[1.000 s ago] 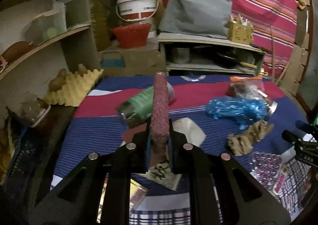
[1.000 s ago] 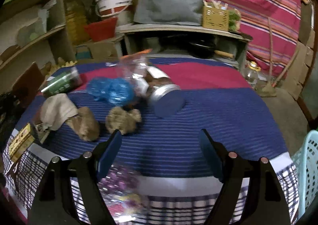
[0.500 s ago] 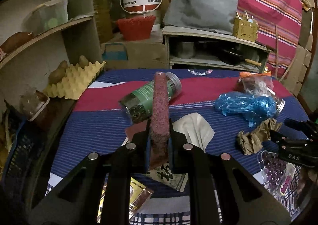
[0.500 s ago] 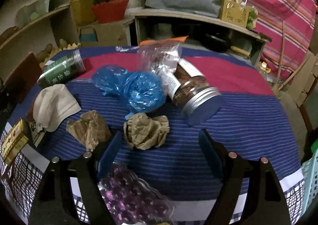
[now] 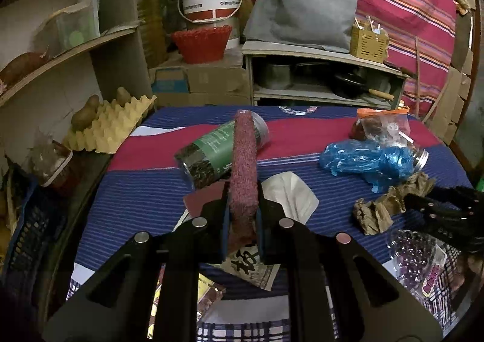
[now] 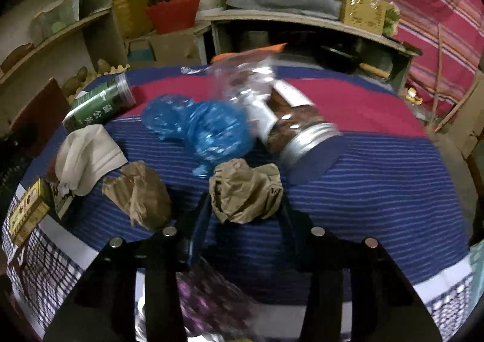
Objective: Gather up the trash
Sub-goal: 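Grasp the crumpled brown paper with the right tool while the left tool holds the pad, then carry the maroon pad and brown paper over the light-blue basket with both tools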
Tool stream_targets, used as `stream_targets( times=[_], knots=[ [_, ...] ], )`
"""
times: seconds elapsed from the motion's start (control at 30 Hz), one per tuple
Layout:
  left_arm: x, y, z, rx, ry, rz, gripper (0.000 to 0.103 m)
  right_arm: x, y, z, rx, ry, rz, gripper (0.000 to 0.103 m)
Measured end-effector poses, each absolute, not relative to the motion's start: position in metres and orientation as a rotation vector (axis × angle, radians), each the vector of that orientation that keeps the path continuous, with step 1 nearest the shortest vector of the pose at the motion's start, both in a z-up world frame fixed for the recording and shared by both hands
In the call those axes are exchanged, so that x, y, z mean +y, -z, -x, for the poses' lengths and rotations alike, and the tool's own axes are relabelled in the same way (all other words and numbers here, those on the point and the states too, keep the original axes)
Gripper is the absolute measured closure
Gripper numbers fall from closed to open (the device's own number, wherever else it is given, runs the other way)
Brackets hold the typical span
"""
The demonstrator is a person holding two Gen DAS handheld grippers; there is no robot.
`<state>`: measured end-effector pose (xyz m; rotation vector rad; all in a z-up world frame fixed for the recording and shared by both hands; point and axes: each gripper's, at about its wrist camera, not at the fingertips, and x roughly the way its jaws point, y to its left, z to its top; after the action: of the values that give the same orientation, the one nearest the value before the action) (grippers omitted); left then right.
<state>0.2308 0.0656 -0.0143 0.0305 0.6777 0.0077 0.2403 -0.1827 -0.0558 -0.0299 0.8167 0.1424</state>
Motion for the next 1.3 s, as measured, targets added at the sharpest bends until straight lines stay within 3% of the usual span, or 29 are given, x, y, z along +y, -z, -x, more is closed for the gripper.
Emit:
stream_targets(
  times=[0.4,0.7,1.3],
  knots=[
    [0.021,-0.005,-0.203,0.624,0.074,-0.069,0.091,-0.254,-0.001,-0.174,0.646,-0.074,-0.013,0.059],
    [-0.061,-0.034,-0.167,0.57,0.265,-0.069,0.091,-0.323,-0.037,-0.109,0.578,0.026,-0.019,0.059],
    [-0.251,-0.013,-0.131,0.617,0.53,-0.181,0.091,-0.476,-0.015,-0.028,0.577,0.304,-0.11,0.059]
  ],
)
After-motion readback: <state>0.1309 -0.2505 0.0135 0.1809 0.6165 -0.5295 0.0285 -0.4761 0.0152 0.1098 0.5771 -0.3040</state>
